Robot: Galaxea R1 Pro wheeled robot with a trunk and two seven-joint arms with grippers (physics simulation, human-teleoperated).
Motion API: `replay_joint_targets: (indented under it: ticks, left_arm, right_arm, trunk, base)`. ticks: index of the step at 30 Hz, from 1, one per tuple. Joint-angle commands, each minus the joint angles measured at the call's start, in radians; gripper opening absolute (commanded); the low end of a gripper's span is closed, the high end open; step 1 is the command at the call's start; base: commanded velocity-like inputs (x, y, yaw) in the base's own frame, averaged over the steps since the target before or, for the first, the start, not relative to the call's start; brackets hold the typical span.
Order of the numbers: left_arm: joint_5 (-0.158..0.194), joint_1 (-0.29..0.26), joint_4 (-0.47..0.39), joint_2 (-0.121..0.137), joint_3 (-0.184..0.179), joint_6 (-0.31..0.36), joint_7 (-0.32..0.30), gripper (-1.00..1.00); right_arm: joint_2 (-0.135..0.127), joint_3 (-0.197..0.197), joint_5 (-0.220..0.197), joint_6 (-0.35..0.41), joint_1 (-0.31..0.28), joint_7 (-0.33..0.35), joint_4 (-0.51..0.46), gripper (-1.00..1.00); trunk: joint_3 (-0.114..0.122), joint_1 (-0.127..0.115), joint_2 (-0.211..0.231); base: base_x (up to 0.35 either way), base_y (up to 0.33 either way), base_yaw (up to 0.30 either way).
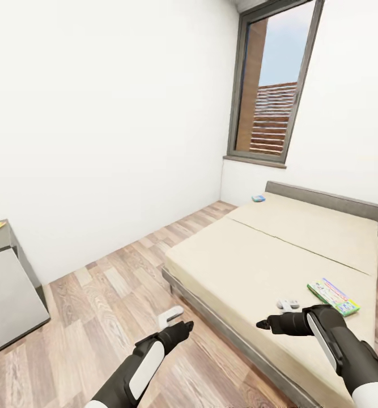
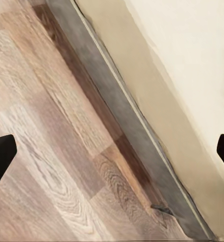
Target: Put all the toys in the child's room - the three board games (two on the bed and one on the table), the two jigsaw puzzles on the table, and the tennis ball on the table - inside the toy box on the table in the child's room.
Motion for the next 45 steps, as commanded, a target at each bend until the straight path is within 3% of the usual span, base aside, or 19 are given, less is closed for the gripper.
replay_joint_targets:
  ticks: [1,28,45]
  left_arm:
    - [0.011,0.000,-0.002,0.001,-0.003,0.002,0.008,1.00]
    - [0.011,0.002,-0.002,0.001,-0.003,0.002,-0.048,1.00]
    - [0.012,0.005,-0.002,0.001,-0.002,0.002,-0.052,1.00]
  right_arm:
    - [0.000,-0.001,-0.001,0.005,-0.001,0.002,-0.001,1.00]
    - [0.000,-0.002,0.000,0.005,-0.004,0.000,0.004,1.00]
    - [-0.006,-0.009,-0.002,0.005,-0.060,-0.053,0.135,1.00]
  trunk:
    - [-0.002,0.000,-0.001]
    - [-0.013,0.000,-0.001]
    - [-0.021,0.000,-0.001]
  base:
    - [0.000,0.000,-0.281]
    - [0.000,0.000,-0.281]
    - [0.000,0.000,-0.280]
